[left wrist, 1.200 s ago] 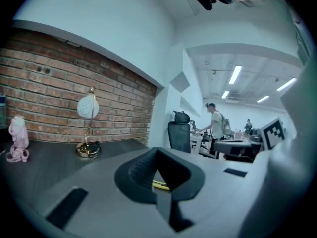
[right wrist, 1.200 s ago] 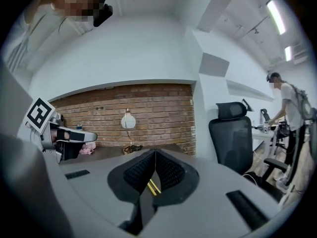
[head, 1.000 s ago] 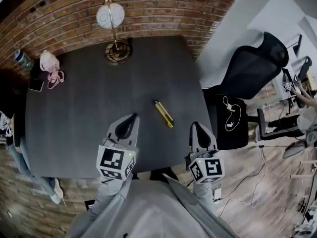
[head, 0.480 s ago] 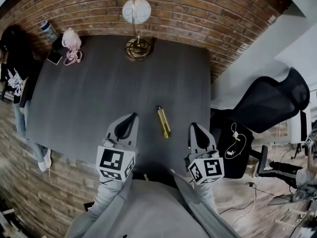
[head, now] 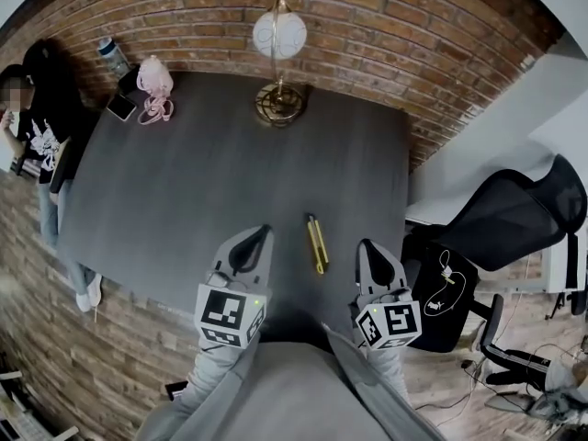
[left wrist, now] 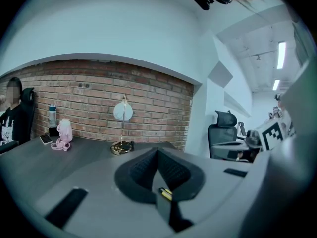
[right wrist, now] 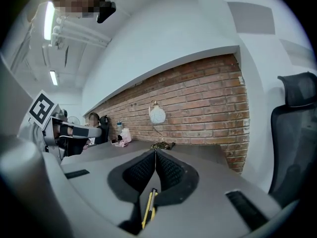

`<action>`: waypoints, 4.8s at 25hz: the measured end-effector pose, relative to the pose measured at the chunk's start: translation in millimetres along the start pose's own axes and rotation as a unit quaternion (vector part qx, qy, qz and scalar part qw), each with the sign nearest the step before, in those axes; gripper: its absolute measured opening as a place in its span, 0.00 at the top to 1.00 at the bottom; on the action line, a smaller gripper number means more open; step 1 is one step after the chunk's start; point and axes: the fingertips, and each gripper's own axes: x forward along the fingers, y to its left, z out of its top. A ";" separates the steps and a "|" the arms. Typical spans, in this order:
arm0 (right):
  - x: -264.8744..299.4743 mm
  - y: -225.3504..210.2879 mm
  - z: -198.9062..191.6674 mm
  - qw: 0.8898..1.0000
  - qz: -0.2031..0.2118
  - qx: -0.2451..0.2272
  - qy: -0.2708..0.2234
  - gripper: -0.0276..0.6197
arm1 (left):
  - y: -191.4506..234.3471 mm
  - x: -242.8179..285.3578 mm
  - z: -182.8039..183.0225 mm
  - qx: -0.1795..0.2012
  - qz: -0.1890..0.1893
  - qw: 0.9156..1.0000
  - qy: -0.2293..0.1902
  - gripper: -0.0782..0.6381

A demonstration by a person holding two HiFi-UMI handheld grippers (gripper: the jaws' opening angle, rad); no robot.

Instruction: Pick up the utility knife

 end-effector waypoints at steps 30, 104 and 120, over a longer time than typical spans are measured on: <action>62.9 26.6 -130.8 0.983 0.038 -0.026 0.178 0.79 | 47.0 -11.7 -33.3 -0.031 0.027 0.999 0.020 0.86; 28.8 23.2 -1.8 0.998 -0.007 -0.046 0.032 0.76 | 6.8 0.3 16.2 0.018 -0.040 0.999 -0.025 0.86; -30.3 0.3 56.0 0.997 -0.050 -0.037 -0.046 0.76 | -5.9 3.6 25.8 0.018 -0.060 0.998 -0.030 0.86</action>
